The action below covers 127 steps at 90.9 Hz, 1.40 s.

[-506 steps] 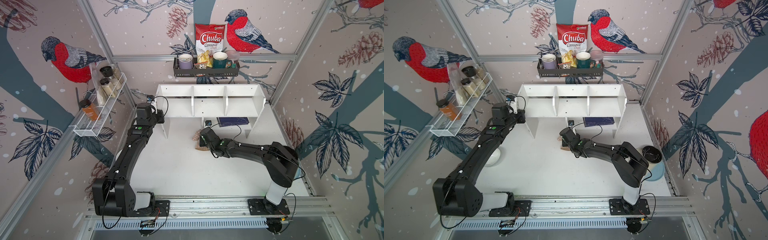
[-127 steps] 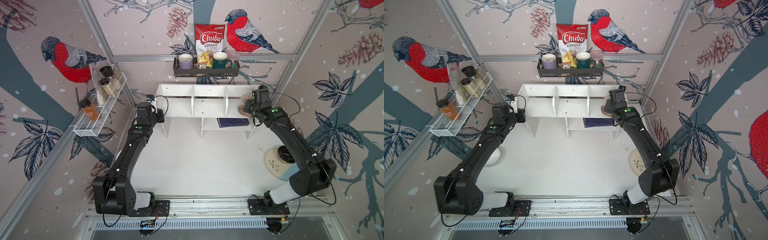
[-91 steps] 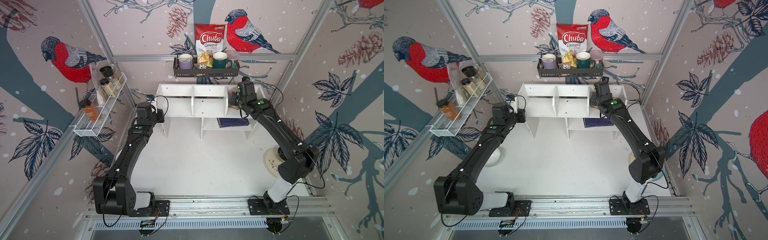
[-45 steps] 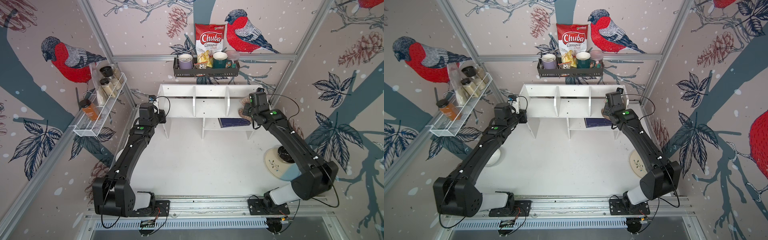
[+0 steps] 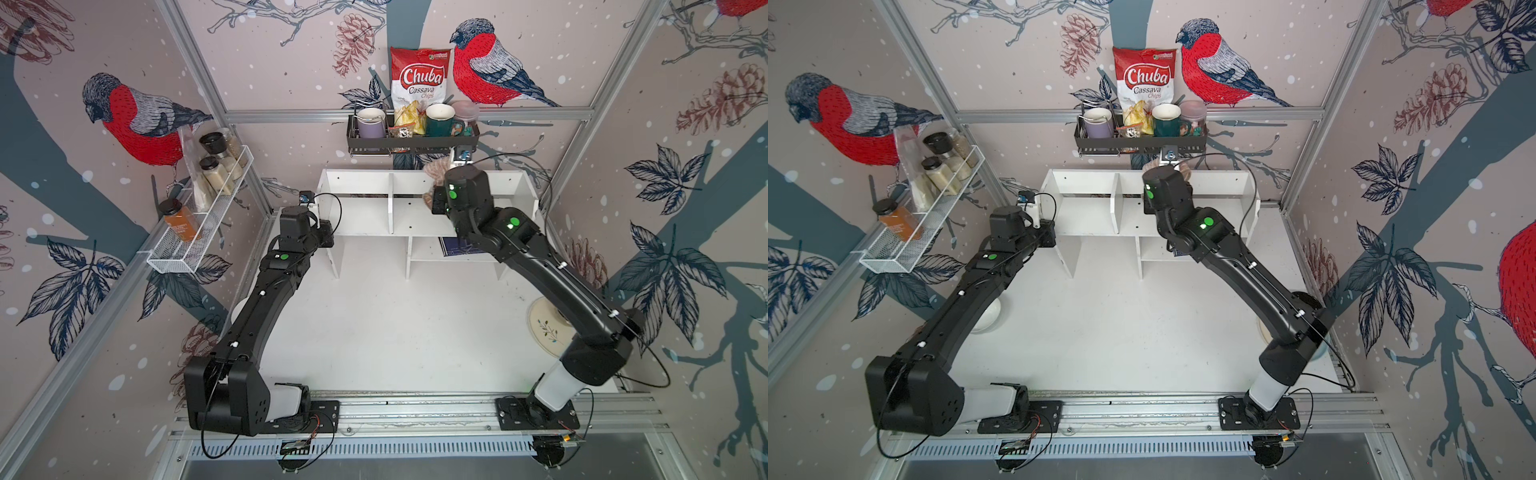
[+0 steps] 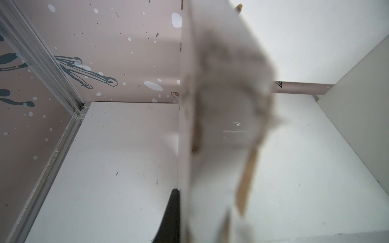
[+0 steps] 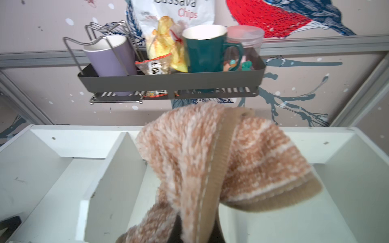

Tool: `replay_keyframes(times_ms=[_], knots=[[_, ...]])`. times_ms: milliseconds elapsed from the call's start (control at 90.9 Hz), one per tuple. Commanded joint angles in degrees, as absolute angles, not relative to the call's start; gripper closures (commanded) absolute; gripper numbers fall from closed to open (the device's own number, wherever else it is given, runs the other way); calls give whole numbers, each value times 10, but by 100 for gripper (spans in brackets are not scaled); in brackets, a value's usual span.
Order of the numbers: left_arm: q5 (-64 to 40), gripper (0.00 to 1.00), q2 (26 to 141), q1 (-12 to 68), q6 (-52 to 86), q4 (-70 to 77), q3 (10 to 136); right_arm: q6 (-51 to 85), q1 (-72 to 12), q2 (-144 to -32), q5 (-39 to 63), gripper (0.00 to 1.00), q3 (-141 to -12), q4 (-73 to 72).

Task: Wipe the bookshelf clean with a cloth
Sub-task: Wipe the dust from the shelf.

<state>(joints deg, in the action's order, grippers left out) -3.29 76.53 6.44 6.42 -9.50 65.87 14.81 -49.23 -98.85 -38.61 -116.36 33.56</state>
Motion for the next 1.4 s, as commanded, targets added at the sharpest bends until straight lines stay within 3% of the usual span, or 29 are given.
replay_keyframes(times_ms=[0, 198, 418, 803, 1188, 1386], knots=[[-111, 100, 766, 62, 161, -94, 658, 167, -503, -1039, -405, 100, -1203, 354], [-105, 100, 761, 62, 169, -87, 653, 231, -498, -1086, -382, 100, -1173, 368], [-102, 100, 760, 63, 180, -82, 651, 279, -458, -1042, -354, 100, -1088, 380], [-98, 100, 755, 73, 195, -72, 643, 239, -457, -1141, -340, 100, -1203, 372], [-75, 100, 753, 73, 208, -74, 640, 289, -486, -1013, -341, 100, -992, 305], [-76, 100, 754, 73, 215, -72, 639, 290, -447, -1016, -361, 100, -1009, 326]])
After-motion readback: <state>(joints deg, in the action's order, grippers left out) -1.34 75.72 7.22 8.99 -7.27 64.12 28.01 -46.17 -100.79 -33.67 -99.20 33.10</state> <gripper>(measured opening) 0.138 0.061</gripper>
